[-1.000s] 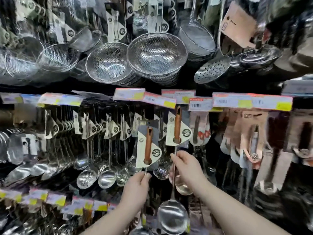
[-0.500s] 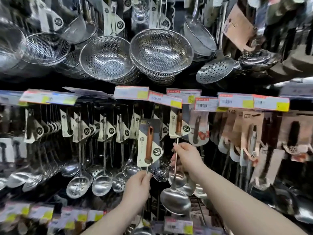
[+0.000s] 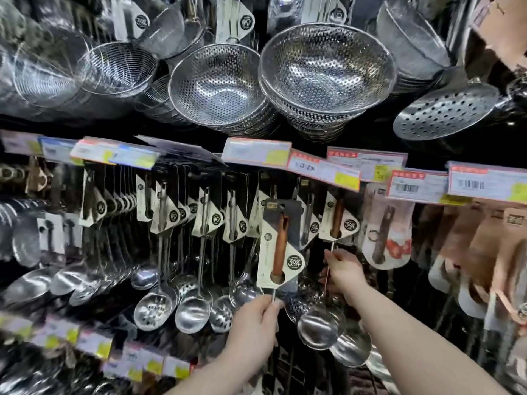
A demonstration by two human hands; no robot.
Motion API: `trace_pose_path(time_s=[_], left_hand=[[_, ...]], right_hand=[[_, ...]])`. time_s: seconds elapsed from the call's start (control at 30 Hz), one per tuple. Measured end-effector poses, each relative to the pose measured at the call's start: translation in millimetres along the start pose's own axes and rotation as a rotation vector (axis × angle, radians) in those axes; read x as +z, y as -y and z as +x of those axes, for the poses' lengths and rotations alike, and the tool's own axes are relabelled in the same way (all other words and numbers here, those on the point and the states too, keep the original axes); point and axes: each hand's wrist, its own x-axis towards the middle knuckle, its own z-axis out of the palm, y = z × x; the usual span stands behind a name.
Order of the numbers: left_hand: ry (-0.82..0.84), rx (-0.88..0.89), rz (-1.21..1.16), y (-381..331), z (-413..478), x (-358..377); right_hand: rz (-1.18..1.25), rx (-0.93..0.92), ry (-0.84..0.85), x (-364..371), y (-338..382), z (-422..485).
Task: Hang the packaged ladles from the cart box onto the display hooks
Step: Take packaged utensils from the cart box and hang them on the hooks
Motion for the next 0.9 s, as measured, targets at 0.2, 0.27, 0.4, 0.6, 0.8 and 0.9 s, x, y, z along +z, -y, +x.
trace_pose_path(time_s=[0.2, 0.27, 0.4, 0.6, 0.8, 0.9], left_hand=[[-0.013, -0.043, -0.015, 3, 9, 4], [-0.006, -0.044, -0.027, 3, 10, 5], [0.004, -0.009, -0.029, 1, 9, 5], [0.049, 0.022, -0.074, -4, -1, 7], [0.114, 0.126, -0.015, -24, -12, 18], [0.174, 0.113, -0.089, -36, -20, 27]], right_hand=[[-0.120, -0.055, -0.050, 13, -9, 29], [-0.065, -0.032, -0.040, 17, -15, 33], [-0.126, 0.041, 0.010, 14, -18, 28], [-0.344, -0.146, -0.150, -1, -7, -31], [0.344, -0.060, 0.213, -9, 23, -106], [0.379, -0.151, 0.124, -18, 30, -126]])
